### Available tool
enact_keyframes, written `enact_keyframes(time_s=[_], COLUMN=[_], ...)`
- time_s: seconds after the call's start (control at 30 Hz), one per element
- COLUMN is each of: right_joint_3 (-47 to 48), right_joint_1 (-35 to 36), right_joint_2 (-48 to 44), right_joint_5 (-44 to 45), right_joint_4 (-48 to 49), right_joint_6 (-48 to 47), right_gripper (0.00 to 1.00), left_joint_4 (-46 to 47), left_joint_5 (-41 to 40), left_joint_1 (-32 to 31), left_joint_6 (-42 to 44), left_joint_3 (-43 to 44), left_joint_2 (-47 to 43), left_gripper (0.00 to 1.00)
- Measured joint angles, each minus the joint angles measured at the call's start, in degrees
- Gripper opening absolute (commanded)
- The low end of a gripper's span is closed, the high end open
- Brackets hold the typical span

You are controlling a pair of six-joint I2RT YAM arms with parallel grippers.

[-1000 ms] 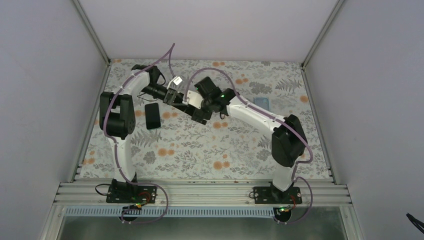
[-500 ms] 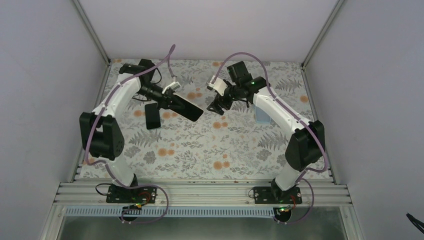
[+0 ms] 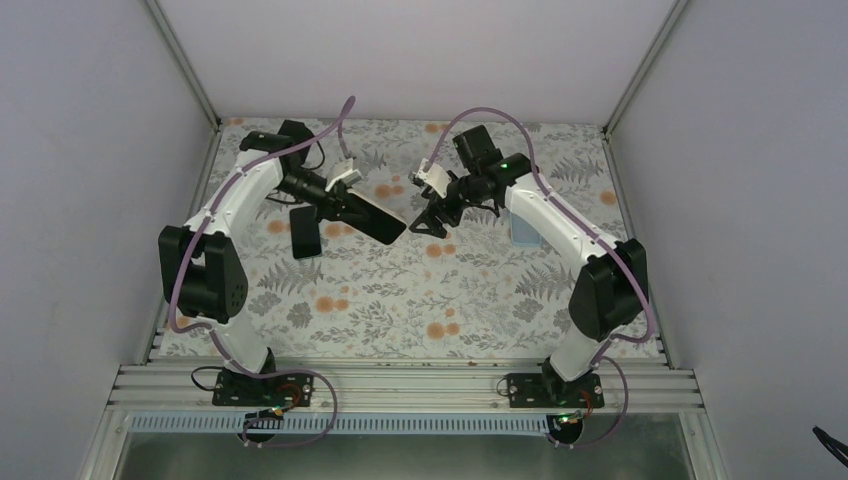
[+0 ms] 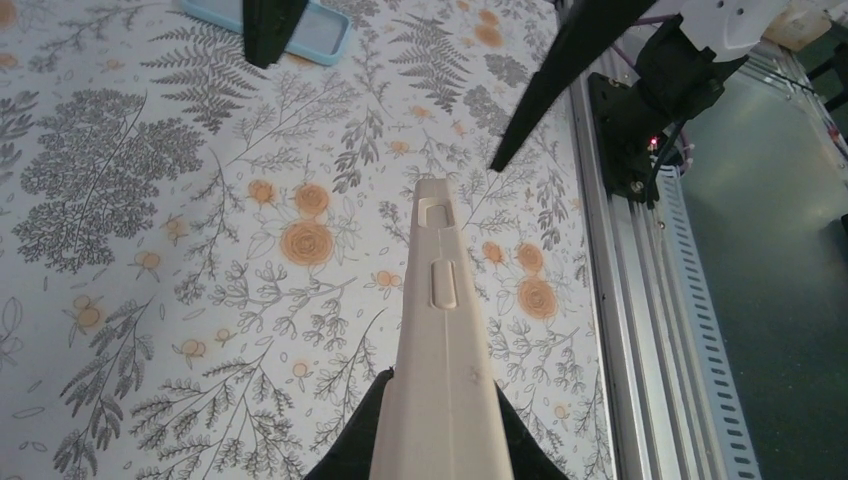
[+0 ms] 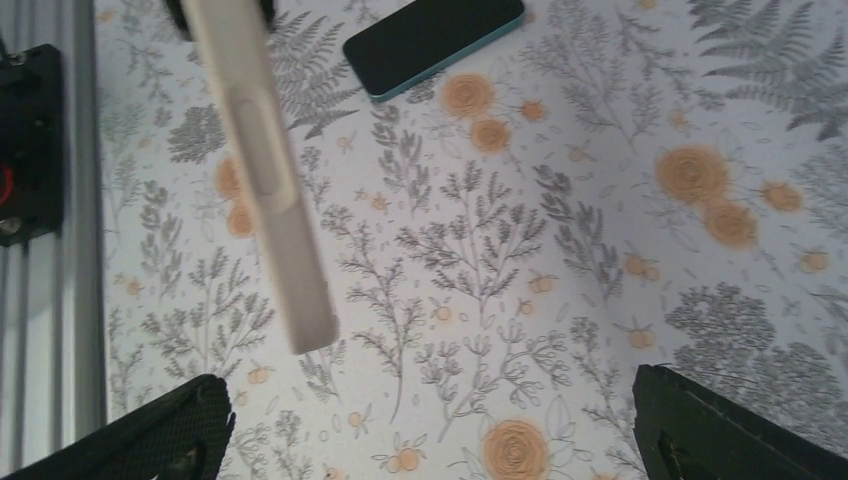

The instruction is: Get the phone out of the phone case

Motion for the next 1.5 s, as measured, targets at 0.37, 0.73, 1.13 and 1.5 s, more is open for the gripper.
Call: enact_keyframes(time_s=[0.37,0.73,1.13,1.5], right_joint_3=[0.83,1.55,2.67,5.97], right_joint_1=[0.0,-0.07,-0.33,-0.31], right_joint_2=[1.29,2.8,3.21,6.49], right_joint_5=[-1.18,0.28,0.52,1.49], right_joint_4=[-1.25,-0.55,-0.72,-1.36], right_joint_6=[-0.74,-0.57,-0.15,0.33], right_gripper=[0.93,0.93,0.91,0.87], left_joint_4=[1.9,1.03,0.46,0.79], left_joint_5=[-0.57,-0.59,-0.66,-2.29], left_joint_1=[-0.22,-0.48,-0.42,-0.04], left_joint_6=[-0.94,-0.74,0.04,1.38], left_joint_3=[-0.22,0.11,1.2,2.34], left_joint_2=[0.0,0.0,0.02,0.44], left_gripper=[0.02,0.02,0.02,0.02])
